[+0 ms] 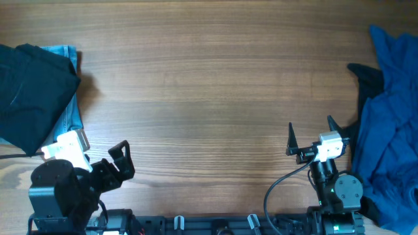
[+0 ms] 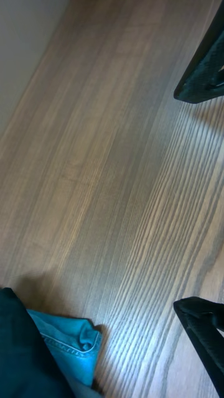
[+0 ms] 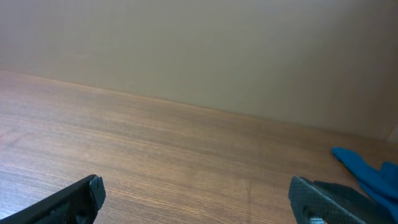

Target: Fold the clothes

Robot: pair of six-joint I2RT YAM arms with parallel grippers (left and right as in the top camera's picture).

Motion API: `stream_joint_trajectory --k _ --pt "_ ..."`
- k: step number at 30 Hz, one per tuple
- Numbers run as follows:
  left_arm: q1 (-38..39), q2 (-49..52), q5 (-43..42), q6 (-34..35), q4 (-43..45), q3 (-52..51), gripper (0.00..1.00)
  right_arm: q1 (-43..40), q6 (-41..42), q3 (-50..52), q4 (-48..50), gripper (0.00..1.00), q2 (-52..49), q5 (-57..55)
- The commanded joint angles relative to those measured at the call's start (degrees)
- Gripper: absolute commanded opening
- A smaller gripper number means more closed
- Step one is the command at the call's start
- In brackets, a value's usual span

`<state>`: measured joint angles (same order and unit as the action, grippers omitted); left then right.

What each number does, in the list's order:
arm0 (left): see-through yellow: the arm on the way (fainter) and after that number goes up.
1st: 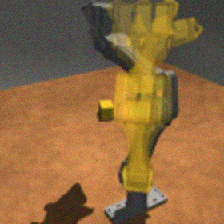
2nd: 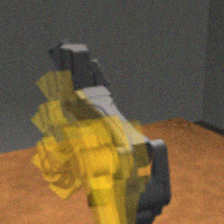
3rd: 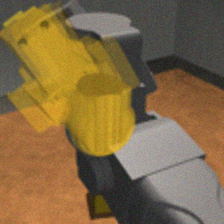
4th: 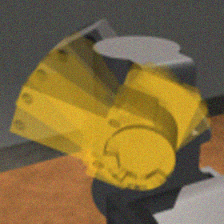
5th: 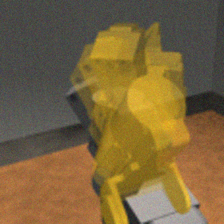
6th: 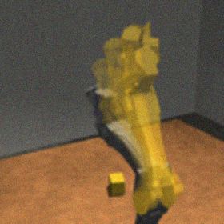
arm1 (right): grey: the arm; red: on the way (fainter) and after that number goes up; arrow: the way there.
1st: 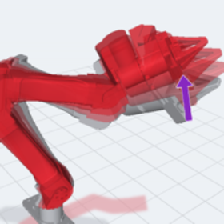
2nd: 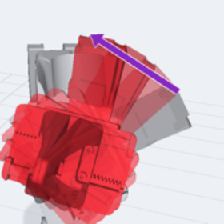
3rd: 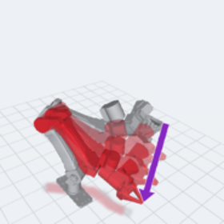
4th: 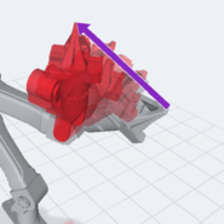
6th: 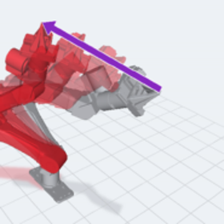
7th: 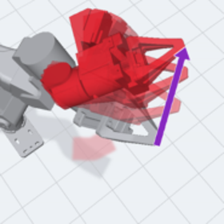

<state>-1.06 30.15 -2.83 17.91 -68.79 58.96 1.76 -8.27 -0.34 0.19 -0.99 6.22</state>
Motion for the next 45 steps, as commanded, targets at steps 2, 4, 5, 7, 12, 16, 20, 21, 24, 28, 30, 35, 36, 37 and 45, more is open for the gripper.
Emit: stream_joint_trajectory --k 2,4,5,7,12,16,20,21,24,28,30,35,36,37,45 --pt "0.2 -0.2 0.6 0.5 0.2 -0.2 1.00 -0.3 -0.7 0.0 0.3 1.00 0.7 1.0" --pt "0.2 -0.2 0.6 0.5 0.2 -0.2 1.00 -0.3 -0.7 0.0 0.3 1.00 0.7 1.0" --pt "0.2 -0.2 0.6 0.5 0.2 -0.2 1.00 -0.3 -0.7 0.0 0.3 1.00 0.7 1.0" --pt "0.2 -0.2 0.6 0.5 0.2 -0.2 1.00 -0.3 -0.7 0.0 0.3 1.00 0.7 1.1" --pt "0.2 -0.2 0.6 0.5 0.2 -0.2 1.00 -0.3 -0.7 0.0 0.3 1.00 0.7 1.0" --pt "0.2 -0.5 2.6 0.3 -0.3 -0.3 1.00 -0.3 -0.7 0.0 0.3 1.00 0.7 1.0" --pt "-0.2 -2.8 4.9 0.3 -1.5 -1.4 1.00 -0.3 -0.7 0.0 0.3 1.00 0.7 1.0" --pt "-0.3 -3.8 4.8 0.3 -0.6 -2.4 1.00 -0.3 -0.7 0.0 0.3 1.00 0.7 1.0" --pt "-0.7 -7.9 4.9 0.3 4.2 -7.8 1.00 -0.3 -0.7 0.0 0.3 1.00 0.7 1.0" --pt "-0.7 -16.2 3.8 0.3 14.5 -20.1 1.00 -0.3 -0.7 0.0 0.3 1.00 0.7 1.0" --pt "-0.7 -20.1 2.4 0.3 20.1 -26.5 1.00 -0.3 -0.7 0.0 0.3 1.00 0.7 1.0" --pt "-0.7 -27.9 -3.0 0.3 35.3 -41.7 1.00 -0.3 -0.7 0.0 0.3 1.00 0.7 1.0" --pt "-0.7 -29.2 -3.6 0.3 38.3 -44.2 1.00 -0.3 -0.7 0.0 0.3 1.00 0.7 1.0" --pt "-0.6 -30.1 -3.8 0.4 41.8 -46.6 1.00 -0.3 -0.7 0.0 0.3 1.00 0.7 1.0" --pt "0.6 -30.0 2.5 0.2 65.5 -58.5 1.00 -0.3 -0.7 0.0 0.3 1.00 0.7 1.0"
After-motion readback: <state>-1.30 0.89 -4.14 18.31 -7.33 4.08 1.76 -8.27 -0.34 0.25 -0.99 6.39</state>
